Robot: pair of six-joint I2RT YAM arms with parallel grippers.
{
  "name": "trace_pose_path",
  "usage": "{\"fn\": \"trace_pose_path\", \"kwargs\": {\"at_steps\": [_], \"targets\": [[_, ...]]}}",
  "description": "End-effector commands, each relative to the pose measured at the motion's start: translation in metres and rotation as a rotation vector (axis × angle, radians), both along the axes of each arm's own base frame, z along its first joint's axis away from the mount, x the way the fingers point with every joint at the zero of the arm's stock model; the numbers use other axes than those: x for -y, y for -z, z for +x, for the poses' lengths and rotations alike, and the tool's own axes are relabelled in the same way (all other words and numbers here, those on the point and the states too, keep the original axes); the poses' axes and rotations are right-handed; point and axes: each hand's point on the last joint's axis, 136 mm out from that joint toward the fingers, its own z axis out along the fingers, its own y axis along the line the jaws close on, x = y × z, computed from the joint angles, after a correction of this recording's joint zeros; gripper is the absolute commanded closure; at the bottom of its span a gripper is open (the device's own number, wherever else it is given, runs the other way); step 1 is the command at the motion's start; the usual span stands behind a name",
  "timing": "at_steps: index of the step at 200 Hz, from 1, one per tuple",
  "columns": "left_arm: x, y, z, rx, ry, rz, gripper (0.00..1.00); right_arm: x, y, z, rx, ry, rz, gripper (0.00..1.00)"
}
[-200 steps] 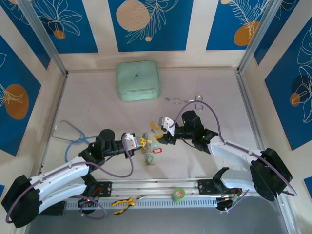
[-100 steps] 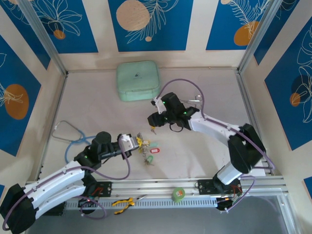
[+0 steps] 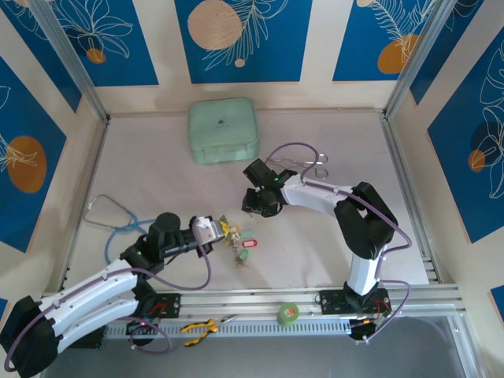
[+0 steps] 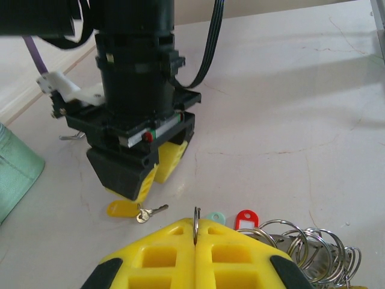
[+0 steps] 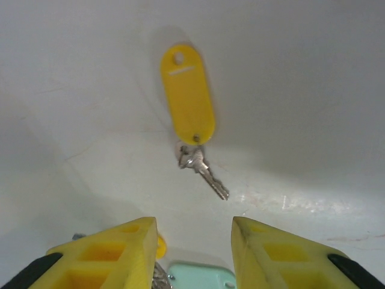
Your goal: Put the keys on the keyring
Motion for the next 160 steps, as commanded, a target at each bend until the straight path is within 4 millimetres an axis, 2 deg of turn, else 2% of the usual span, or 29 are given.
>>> {"fn": "trace_pose_path", "kwargs": {"at_steps": [1,24,79,160], "targets": [[0.002,-0.003,0.0,0.022,0.009,-0.007,1.0,-0.01,0.003,0.003,-0.049,0.091,0.038,0.64],[0.002,-0.002,-0.001,0.02,0.013,-0.006,1.0,-0.016,0.008,0.005,-0.065,0.09,0.058,0.67],[0.003,-0.002,-0.001,0.021,0.017,-0.006,1.0,-0.021,0.014,0.011,-0.076,0.099,0.077,0.67],[0.003,-0.003,-0.001,0.021,0.018,-0.008,1.0,-0.018,0.024,0.02,-0.07,0.108,0.029,0.76]]}}
